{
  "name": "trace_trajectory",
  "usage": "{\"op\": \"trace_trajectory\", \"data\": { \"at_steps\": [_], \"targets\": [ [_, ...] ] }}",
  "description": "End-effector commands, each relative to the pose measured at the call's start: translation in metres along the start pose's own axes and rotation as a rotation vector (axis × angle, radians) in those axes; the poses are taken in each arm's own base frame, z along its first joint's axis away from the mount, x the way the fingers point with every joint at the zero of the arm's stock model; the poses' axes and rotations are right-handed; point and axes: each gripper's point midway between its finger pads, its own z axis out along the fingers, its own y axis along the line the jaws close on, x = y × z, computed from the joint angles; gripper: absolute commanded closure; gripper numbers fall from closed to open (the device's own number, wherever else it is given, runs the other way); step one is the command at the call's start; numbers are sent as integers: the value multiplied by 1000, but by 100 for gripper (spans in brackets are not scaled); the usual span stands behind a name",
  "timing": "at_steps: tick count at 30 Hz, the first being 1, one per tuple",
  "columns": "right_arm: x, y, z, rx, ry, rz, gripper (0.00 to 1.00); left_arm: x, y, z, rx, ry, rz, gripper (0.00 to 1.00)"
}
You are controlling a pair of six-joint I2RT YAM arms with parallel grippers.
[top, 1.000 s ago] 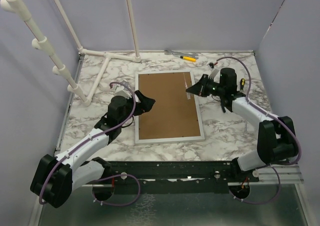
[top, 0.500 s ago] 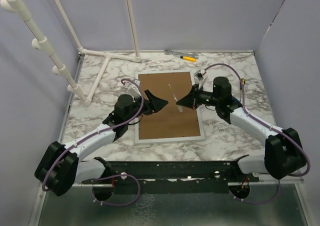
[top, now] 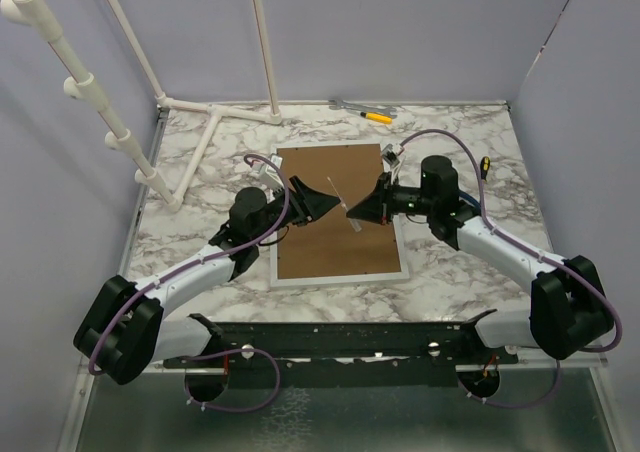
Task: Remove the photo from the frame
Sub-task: Pick up the screwdriver from the center of the board.
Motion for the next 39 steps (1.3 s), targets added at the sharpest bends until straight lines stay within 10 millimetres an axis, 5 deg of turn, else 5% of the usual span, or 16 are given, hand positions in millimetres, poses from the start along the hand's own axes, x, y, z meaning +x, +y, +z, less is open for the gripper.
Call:
{"op": "trace_trajectory", "data": {
  "at_steps": [1,12,19,22,25,29,32,39],
  "targets": [
    [-1,19,0,-79,7,-60,99,-10,-21,3,71,-21,15,49],
    [6,34,2,-144,33,-94,99,-9,-15,1,53,-33,-8,57],
    [11,38,5,-164,55,-94,98,-14,-16,-3,48,-62,-6,85],
    [10,34,6,-141,51,-92,74,-14,-15,-5,45,-70,-5,99],
    [7,29,6,-99,28,-96,48,-15,-12,-5,34,-79,-20,100],
    [-5,26,4,-49,-39,-81,25,-21,-19,-7,64,-115,-65,100],
    [-19,26,1,-11,-133,-16,15,-32,-31,-12,113,-170,-119,100],
    [-60,67,-18,-176,-434,127,0,-70,-57,-24,205,-339,-264,100]
  ]
}}
